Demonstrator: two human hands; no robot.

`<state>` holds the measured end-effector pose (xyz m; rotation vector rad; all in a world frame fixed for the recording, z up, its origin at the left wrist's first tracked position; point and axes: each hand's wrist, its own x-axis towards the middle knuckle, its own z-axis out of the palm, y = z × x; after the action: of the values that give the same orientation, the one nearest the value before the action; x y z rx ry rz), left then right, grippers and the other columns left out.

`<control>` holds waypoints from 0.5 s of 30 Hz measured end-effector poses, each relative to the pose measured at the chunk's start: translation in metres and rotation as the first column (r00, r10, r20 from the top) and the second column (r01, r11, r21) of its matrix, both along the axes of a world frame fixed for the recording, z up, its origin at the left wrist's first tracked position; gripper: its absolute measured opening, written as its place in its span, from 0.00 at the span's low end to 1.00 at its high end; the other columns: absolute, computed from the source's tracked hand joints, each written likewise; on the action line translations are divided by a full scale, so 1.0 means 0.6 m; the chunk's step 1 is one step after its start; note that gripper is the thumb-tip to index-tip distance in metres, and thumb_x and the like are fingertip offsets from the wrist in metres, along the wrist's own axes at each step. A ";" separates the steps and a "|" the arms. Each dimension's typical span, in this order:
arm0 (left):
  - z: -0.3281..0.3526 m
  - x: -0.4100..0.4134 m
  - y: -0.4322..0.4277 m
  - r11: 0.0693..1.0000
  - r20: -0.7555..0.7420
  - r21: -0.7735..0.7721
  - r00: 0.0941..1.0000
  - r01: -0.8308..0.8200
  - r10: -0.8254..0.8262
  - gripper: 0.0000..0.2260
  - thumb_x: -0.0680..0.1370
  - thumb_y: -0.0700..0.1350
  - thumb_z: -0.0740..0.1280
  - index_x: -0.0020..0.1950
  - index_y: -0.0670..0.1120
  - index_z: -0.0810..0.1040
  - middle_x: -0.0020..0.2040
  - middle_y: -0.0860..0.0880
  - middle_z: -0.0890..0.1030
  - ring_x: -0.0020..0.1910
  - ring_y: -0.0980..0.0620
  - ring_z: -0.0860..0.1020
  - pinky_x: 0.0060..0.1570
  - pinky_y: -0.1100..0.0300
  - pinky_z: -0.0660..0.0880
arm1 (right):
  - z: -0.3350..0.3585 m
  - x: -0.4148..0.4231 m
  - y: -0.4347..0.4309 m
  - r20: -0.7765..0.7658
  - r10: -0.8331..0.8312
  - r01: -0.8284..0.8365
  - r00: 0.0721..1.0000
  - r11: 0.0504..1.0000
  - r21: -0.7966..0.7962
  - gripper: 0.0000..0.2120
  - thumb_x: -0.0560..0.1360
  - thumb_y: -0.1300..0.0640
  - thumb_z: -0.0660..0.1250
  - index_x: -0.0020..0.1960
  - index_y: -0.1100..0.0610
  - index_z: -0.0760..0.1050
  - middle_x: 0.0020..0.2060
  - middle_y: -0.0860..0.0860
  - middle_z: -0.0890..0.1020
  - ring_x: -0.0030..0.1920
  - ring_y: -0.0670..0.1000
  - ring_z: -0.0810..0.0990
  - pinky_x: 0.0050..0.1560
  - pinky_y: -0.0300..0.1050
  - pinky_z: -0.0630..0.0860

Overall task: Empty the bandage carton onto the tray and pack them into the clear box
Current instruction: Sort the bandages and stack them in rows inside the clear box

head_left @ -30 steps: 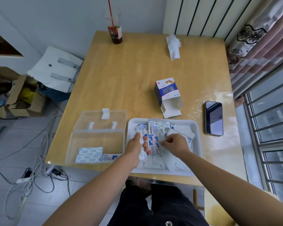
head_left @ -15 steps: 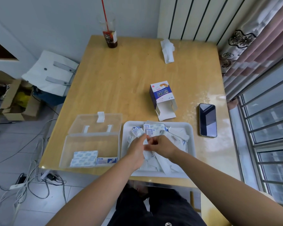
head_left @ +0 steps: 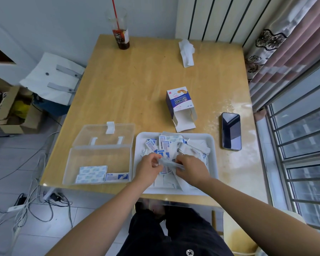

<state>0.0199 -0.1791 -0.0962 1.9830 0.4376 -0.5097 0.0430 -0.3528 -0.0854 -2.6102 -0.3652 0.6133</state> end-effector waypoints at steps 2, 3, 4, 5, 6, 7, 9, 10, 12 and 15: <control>-0.014 -0.005 -0.005 0.977 0.012 0.162 0.989 0.141 -0.145 0.14 0.76 0.40 0.68 0.61 0.48 0.76 0.56 0.47 0.72 0.43 0.52 0.76 0.47 0.61 0.74 | -0.018 -0.011 0.002 0.115 0.070 -0.064 0.991 0.996 -0.055 0.07 0.74 0.55 0.64 0.49 0.58 0.75 0.47 0.55 0.79 0.48 0.56 0.76 0.37 0.47 0.72; -0.017 -0.009 -0.010 0.960 0.005 0.216 0.983 0.180 -0.186 0.15 0.76 0.41 0.67 0.63 0.48 0.75 0.58 0.47 0.70 0.45 0.50 0.77 0.50 0.59 0.74 | -0.028 -0.017 0.003 0.141 0.078 -0.070 0.987 0.996 -0.059 0.08 0.74 0.57 0.64 0.50 0.60 0.75 0.47 0.56 0.78 0.49 0.57 0.76 0.37 0.47 0.72; -0.019 -0.013 -0.014 0.947 -0.001 0.250 0.978 0.200 -0.207 0.15 0.77 0.41 0.66 0.64 0.48 0.73 0.59 0.47 0.68 0.46 0.50 0.77 0.52 0.59 0.74 | -0.036 -0.021 0.004 0.158 0.077 -0.071 0.984 0.996 -0.047 0.08 0.72 0.59 0.65 0.50 0.61 0.75 0.47 0.57 0.78 0.49 0.59 0.75 0.36 0.47 0.71; -0.020 -0.017 -0.018 0.939 0.000 0.273 0.976 0.208 -0.216 0.15 0.78 0.41 0.65 0.64 0.47 0.72 0.60 0.47 0.67 0.47 0.49 0.77 0.53 0.59 0.74 | -0.043 -0.024 0.003 0.163 0.071 -0.067 0.984 0.997 -0.029 0.09 0.70 0.61 0.65 0.50 0.62 0.75 0.46 0.58 0.78 0.48 0.61 0.76 0.35 0.48 0.71; -0.023 -0.022 -0.022 0.934 0.002 0.287 0.975 0.211 -0.221 0.15 0.78 0.40 0.65 0.64 0.47 0.72 0.61 0.47 0.66 0.47 0.50 0.77 0.53 0.60 0.73 | -0.052 -0.029 0.000 0.157 0.053 -0.052 0.986 0.999 -0.007 0.09 0.68 0.63 0.66 0.49 0.62 0.76 0.44 0.59 0.78 0.47 0.61 0.76 0.34 0.49 0.71; -0.024 -0.026 -0.025 0.931 0.008 0.296 0.974 0.214 -0.226 0.15 0.78 0.40 0.64 0.65 0.46 0.71 0.62 0.47 0.66 0.47 0.50 0.77 0.52 0.61 0.72 | -0.056 -0.033 -0.003 0.147 0.034 -0.037 0.989 0.999 0.015 0.10 0.67 0.65 0.66 0.48 0.62 0.76 0.43 0.59 0.78 0.46 0.62 0.76 0.34 0.50 0.72; -0.027 -0.034 -0.028 0.928 0.013 0.299 0.971 0.223 -0.238 0.15 0.78 0.39 0.63 0.65 0.46 0.71 0.63 0.48 0.65 0.48 0.51 0.77 0.51 0.65 0.71 | -0.064 -0.038 -0.007 0.120 0.026 -0.031 0.992 0.999 0.039 0.10 0.66 0.66 0.66 0.47 0.61 0.75 0.43 0.58 0.77 0.45 0.61 0.75 0.37 0.52 0.73; -0.027 -0.038 -0.029 0.929 0.017 0.293 0.970 0.226 -0.241 0.15 0.79 0.38 0.62 0.65 0.46 0.71 0.63 0.48 0.64 0.47 0.52 0.76 0.49 0.66 0.70 | -0.066 -0.039 -0.007 0.113 0.026 -0.032 0.993 0.998 0.052 0.10 0.65 0.67 0.66 0.47 0.61 0.75 0.43 0.58 0.77 0.45 0.61 0.75 0.38 0.52 0.73; -0.029 -0.041 -0.033 0.929 0.031 0.281 0.965 0.241 -0.259 0.15 0.79 0.37 0.61 0.65 0.45 0.71 0.62 0.47 0.65 0.44 0.53 0.75 0.48 0.65 0.70 | -0.069 -0.039 -0.005 0.110 0.016 -0.026 0.994 0.996 0.087 0.10 0.65 0.69 0.66 0.46 0.62 0.76 0.42 0.59 0.77 0.44 0.61 0.75 0.40 0.50 0.73; -0.030 -0.041 -0.036 0.927 0.045 0.276 0.960 0.254 -0.277 0.14 0.79 0.37 0.59 0.65 0.44 0.72 0.61 0.46 0.66 0.49 0.51 0.76 0.52 0.64 0.71 | -0.069 -0.037 -0.005 0.144 -0.005 -0.013 0.990 0.992 0.125 0.07 0.66 0.69 0.66 0.44 0.64 0.76 0.41 0.59 0.78 0.43 0.62 0.76 0.38 0.51 0.74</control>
<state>-0.0046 -0.2004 -0.1140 2.3339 0.1909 -0.5569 0.0209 -0.3560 -0.1270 -2.5396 -0.4392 0.3898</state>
